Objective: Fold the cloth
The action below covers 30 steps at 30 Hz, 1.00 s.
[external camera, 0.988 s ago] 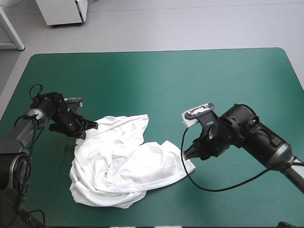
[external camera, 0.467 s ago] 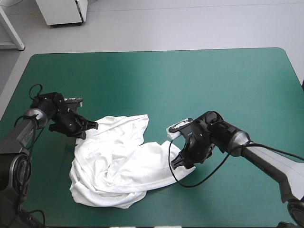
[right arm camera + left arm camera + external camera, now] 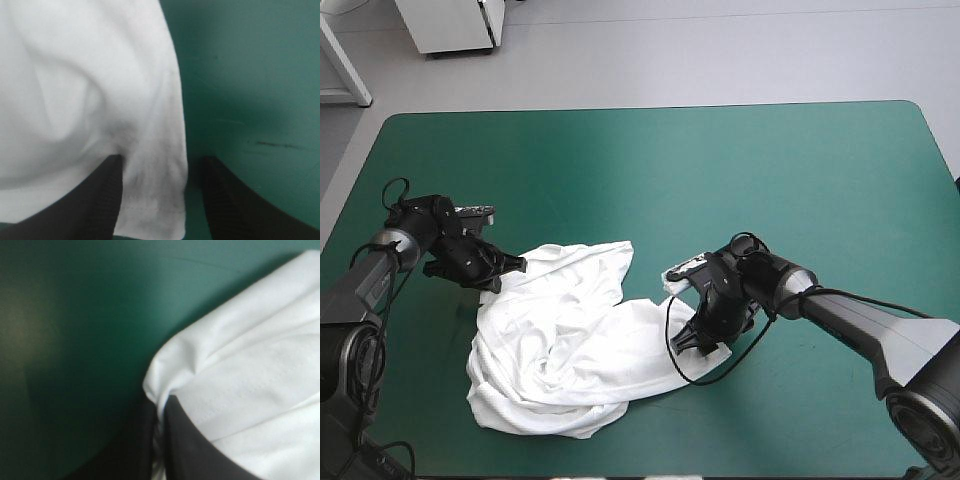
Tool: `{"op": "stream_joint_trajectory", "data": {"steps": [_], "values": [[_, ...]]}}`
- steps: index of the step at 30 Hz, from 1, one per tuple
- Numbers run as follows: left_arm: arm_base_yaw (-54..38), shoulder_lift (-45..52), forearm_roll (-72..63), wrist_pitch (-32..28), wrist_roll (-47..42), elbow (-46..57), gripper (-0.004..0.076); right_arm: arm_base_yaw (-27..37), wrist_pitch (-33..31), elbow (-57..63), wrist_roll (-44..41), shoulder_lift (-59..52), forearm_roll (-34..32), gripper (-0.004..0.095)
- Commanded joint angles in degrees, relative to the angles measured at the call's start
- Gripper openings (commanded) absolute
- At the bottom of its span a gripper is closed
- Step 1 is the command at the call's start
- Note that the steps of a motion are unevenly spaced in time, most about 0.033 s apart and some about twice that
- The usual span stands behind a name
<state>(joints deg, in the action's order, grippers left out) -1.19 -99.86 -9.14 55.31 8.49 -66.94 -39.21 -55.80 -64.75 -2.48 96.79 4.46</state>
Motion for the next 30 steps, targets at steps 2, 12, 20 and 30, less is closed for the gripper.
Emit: {"op": "stream_joint_trajectory", "data": {"steps": [2, 12, 20, 30], "values": [[0.1, 0.2, 2.2, -2.2, 0.2, 0.4, -0.0009, -0.4, 1.0, 1.2, 1.8, 0.7, 8.8, 0.0375], [0.1, 0.5, 2.0, -1.6, 0.2, 0.0, -0.0009, -3.9, -0.6, 2.2, 0.3, 0.2, 5.7, -0.0019], [0.1, 7.3, 1.3, 2.8, 1.6, -6.9, -0.0009, -3.7, -6.4, -10.4, -7.7, -7.5, -11.0, -0.0019], [0.1, 17.7, -3.1, 7.6, 2.5, -22.7, -0.0009, -0.4, -13.7, -31.7, -9.0, -15.9, -24.4, -0.0019]]}}
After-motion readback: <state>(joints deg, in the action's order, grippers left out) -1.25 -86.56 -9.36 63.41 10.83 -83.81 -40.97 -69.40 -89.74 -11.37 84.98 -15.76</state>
